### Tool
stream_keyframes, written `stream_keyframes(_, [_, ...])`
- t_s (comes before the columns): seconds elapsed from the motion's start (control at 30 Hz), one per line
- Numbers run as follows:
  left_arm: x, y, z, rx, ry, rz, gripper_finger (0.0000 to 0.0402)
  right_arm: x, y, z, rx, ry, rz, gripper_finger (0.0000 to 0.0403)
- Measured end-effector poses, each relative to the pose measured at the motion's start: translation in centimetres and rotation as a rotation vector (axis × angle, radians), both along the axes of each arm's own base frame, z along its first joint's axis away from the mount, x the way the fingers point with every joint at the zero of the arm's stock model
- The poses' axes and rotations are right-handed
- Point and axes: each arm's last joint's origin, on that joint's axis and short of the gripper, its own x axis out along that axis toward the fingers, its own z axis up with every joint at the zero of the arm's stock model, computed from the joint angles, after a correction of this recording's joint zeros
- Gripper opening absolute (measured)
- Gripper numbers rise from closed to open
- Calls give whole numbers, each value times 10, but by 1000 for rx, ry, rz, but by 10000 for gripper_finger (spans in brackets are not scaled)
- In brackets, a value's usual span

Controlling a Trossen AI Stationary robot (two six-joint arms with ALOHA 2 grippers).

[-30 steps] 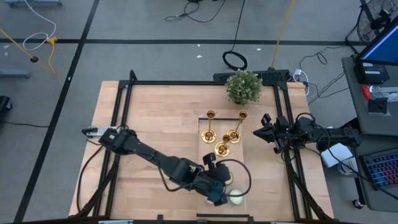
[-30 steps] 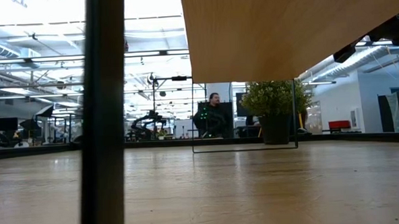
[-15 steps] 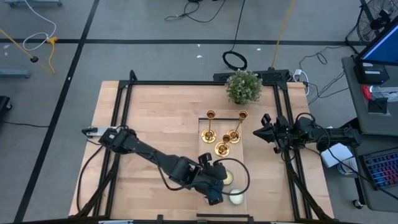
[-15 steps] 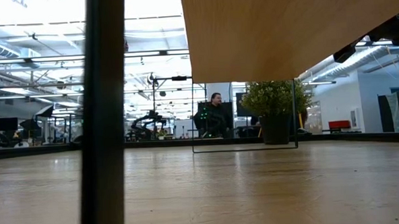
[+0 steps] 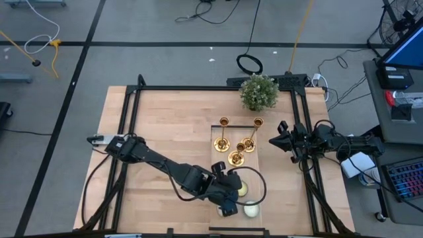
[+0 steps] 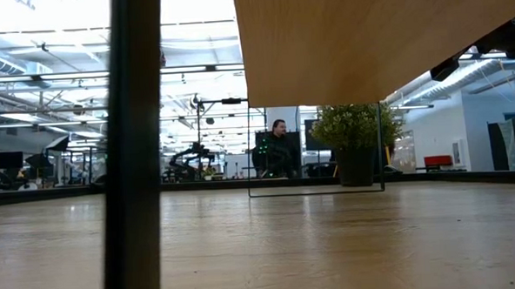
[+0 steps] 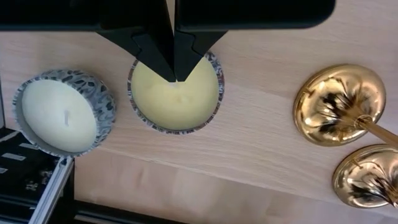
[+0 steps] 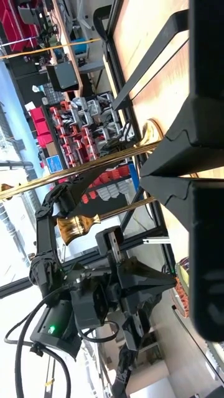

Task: Pick & Place candle stick holders
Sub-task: Put the red patterned scented candle on the shelf

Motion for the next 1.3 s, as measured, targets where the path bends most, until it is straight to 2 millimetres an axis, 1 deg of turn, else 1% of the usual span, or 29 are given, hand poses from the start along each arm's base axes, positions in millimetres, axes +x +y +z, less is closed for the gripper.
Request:
stream_keyframes(0.63, [-2, 4, -3, -5, 53, -14, 0, 0, 0, 0, 0, 0, 0, 4])
stream_keyframes(1.3, [-3, 4, -5, -9, 68, -1, 0, 0, 0, 0, 0, 0, 0, 4])
